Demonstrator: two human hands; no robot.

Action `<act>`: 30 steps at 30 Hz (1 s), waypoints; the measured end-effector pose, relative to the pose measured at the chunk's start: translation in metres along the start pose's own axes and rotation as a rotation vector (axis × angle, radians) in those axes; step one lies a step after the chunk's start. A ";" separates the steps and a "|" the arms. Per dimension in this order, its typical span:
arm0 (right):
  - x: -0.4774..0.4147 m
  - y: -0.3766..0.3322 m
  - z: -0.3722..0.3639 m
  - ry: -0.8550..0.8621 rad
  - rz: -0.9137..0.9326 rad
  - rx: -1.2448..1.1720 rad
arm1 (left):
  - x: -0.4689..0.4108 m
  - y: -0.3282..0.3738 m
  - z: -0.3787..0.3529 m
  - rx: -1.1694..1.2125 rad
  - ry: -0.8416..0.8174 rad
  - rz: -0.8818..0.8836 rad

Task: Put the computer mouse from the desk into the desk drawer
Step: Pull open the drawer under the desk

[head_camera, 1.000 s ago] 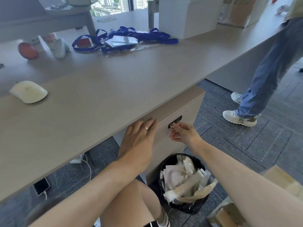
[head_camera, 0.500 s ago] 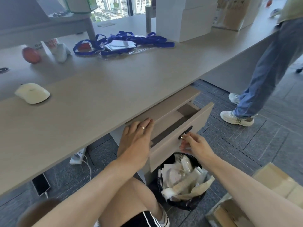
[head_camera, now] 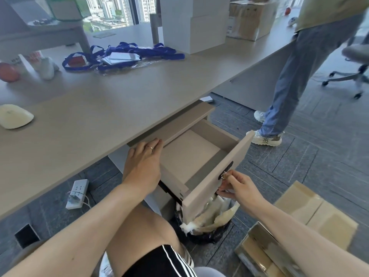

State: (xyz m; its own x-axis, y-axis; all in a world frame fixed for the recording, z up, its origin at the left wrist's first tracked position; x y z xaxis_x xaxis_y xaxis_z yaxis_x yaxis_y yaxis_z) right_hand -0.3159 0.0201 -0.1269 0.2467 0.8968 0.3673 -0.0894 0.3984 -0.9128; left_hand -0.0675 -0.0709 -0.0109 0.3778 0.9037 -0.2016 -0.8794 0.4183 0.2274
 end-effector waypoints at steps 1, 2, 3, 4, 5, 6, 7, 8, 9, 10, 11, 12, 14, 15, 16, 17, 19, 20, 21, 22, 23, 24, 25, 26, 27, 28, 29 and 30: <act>0.003 0.002 0.002 0.002 0.002 -0.010 | 0.000 0.000 0.000 -0.005 0.004 0.001; 0.006 0.003 0.004 0.003 0.003 -0.018 | 0.001 0.000 -0.001 -0.011 0.004 0.001; 0.008 0.004 0.006 0.005 0.006 -0.025 | 0.000 -0.001 -0.001 -0.015 0.007 -0.003; 0.010 0.005 0.007 0.006 0.007 -0.030 | 0.000 -0.001 -0.001 -0.015 0.012 -0.008; 0.012 0.006 0.008 0.008 0.009 -0.034 | 0.000 -0.001 -0.001 -0.014 0.016 -0.011; 0.013 0.007 0.010 0.010 0.010 -0.037 | 0.000 -0.001 -0.001 -0.012 0.018 -0.011; 0.014 0.008 0.011 0.012 0.008 -0.042 | 0.000 -0.001 -0.002 -0.012 0.019 -0.011; 0.016 0.009 0.012 0.013 0.005 -0.051 | 0.000 -0.001 -0.002 -0.013 0.018 -0.010; 0.017 0.010 0.012 0.012 0.001 -0.059 | 0.000 -0.002 -0.002 -0.018 0.018 -0.010; 0.018 0.010 0.013 0.011 0.000 -0.062 | 0.000 -0.002 -0.003 -0.021 0.018 -0.009; 0.019 0.010 0.013 0.011 0.001 -0.060 | 0.000 -0.002 -0.003 -0.019 0.020 -0.009; 0.019 0.009 0.013 0.012 0.002 -0.058 | 0.000 -0.002 -0.003 -0.015 0.022 -0.008; 0.019 0.009 0.013 0.014 0.001 -0.058 | 0.000 -0.002 -0.002 -0.009 0.025 -0.008; 0.020 0.009 0.013 0.015 0.000 -0.060 | 0.000 -0.002 -0.002 -0.008 0.025 -0.007; 0.020 0.009 0.013 0.016 0.000 -0.063 | 0.000 -0.002 -0.002 -0.008 0.026 -0.008; 0.020 0.008 0.013 0.017 0.001 -0.064 | 0.000 -0.003 -0.003 -0.008 0.026 -0.008; 0.021 0.008 0.014 0.020 0.003 -0.071 | 0.000 -0.002 -0.003 -0.011 0.024 -0.007; 0.021 0.008 0.014 0.020 0.002 -0.077 | 0.000 -0.002 -0.003 -0.012 0.022 -0.007; 0.021 0.008 0.013 0.019 0.002 -0.085 | 0.000 -0.002 -0.003 -0.013 0.022 -0.007; 0.021 0.008 0.012 0.019 0.003 -0.095 | 0.000 -0.002 -0.003 -0.015 0.021 -0.007; 0.021 0.007 0.011 0.021 0.003 -0.102 | 0.000 -0.002 -0.003 -0.014 0.022 -0.007; 0.022 0.007 0.011 0.023 0.001 -0.107 | 0.000 -0.002 -0.002 -0.014 0.023 -0.006; 0.022 0.007 0.011 0.024 0.001 -0.110 | 0.000 -0.002 -0.002 -0.014 0.022 -0.006; 0.022 0.007 0.010 0.025 0.003 -0.111 | 0.001 -0.002 -0.002 -0.017 0.019 -0.004; 0.022 0.006 0.010 0.026 0.006 -0.110 | 0.001 -0.001 -0.002 -0.019 0.014 -0.003; 0.022 0.006 0.010 0.027 0.006 -0.108 | 0.001 -0.001 -0.002 -0.022 0.009 -0.001; 0.022 0.006 0.010 0.027 0.005 -0.106 | 0.001 0.000 -0.002 -0.022 0.006 0.000; 0.022 0.006 0.010 0.026 0.003 -0.101 | 0.001 0.000 -0.002 -0.021 0.007 -0.001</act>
State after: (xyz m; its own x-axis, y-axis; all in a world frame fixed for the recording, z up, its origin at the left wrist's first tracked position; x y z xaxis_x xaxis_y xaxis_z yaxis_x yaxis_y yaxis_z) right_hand -0.3208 0.0441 -0.1231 0.2720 0.8922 0.3605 0.0073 0.3728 -0.9279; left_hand -0.0676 -0.0699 -0.0126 0.3764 0.9027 -0.2084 -0.8850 0.4169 0.2074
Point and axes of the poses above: each hand's wrist, its own x-axis away from the middle knuckle, its own z-axis out of the back of the hand, y = z × x, the point moved 10 cm from there along -x, towards the middle knuckle, and after that the axes turned 13 degrees about x, right-handed, at the moved point
